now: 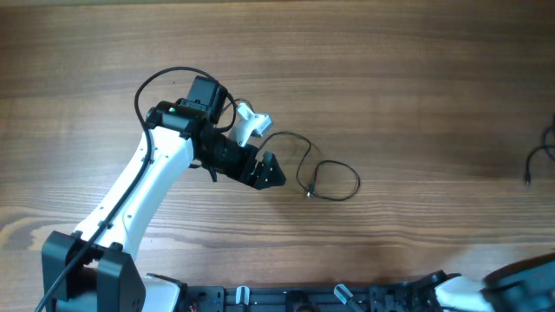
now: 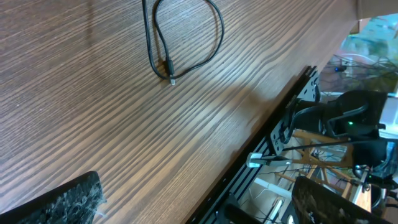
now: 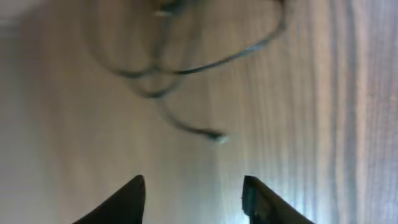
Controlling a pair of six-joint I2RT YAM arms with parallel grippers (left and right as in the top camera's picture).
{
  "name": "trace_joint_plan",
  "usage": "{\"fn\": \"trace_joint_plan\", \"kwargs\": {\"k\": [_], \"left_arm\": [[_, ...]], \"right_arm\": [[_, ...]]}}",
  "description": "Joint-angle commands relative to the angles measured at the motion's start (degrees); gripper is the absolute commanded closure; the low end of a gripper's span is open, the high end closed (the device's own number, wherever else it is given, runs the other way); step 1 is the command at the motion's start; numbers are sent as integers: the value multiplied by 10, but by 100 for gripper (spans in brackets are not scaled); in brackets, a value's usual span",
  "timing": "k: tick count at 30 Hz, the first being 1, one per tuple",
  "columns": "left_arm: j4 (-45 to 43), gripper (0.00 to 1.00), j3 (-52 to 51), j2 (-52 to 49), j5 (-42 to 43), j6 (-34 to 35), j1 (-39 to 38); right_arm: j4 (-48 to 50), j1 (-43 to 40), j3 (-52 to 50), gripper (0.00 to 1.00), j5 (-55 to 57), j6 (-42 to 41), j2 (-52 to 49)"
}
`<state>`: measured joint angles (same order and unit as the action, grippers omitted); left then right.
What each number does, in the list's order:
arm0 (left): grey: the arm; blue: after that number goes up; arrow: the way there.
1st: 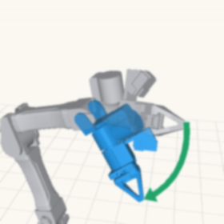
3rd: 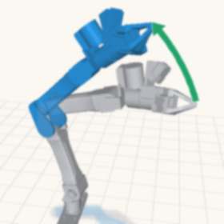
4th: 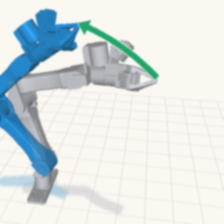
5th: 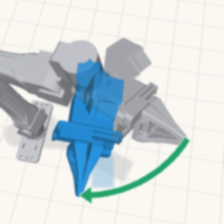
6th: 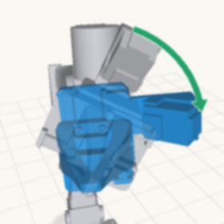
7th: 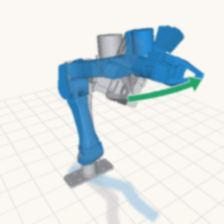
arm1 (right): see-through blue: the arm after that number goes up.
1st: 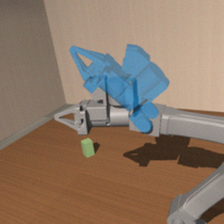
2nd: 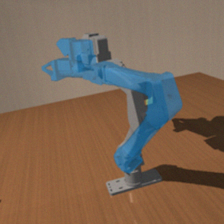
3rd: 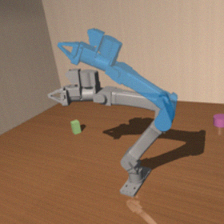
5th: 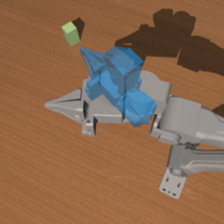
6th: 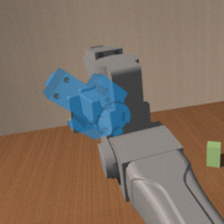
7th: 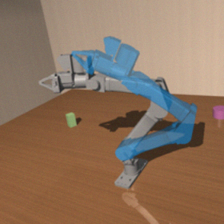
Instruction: Untangle cables
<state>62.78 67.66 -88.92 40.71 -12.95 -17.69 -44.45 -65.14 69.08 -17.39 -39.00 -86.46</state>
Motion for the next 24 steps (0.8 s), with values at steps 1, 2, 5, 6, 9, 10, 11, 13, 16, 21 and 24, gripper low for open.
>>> {"fn": "trace_joint_plan", "kwargs": {"k": [1, 2, 5, 6, 9, 10, 11, 13, 16, 21, 24], "left_arm": [[-3, 0, -2, -1, -35, -3, -2], [-8, 0, -2, -1, -51, -3, -2], [-54, 0, -2, -1, -87, 61, -1], [-69, 0, -2, -1, -107, 103, 0], [-130, 3, 2, 1, -153, 250, 37], [-133, 5, 14, 5, -152, 276, 55], [-131, 8, 23, 9, -153, 276, 65], [-128, 8, 68, 50, -176, 267, 101], [-119, 6, 77, 121, -198, 234, 121], [-93, 3, 77, 260, -191, 192, 120], [-91, 2, 77, 352, -191, 192, 120]], "right_arm": [[-20, 35, 3, 43, -93, 32, 90], [-35, 46, 3, 42, -115, 53, 102], [-125, 149, 2, 43, -142, 215, 130], [-143, 188, 2, 43, -142, 267, 129], [-170, 327, -7, 34, -142, 350, 128], [-169, 366, -12, 30, -142, 353, 128], [-169, 400, -14, 30, -142, 354, 128], [-157, 523, -16, 15, -142, 359, 122], [-116, 647, -20, 0, -142, 360, 100], [-6, 770, -55, 0, -136, 340, 2], [29, 815, -62, 0, -143, 303, -117]]}}
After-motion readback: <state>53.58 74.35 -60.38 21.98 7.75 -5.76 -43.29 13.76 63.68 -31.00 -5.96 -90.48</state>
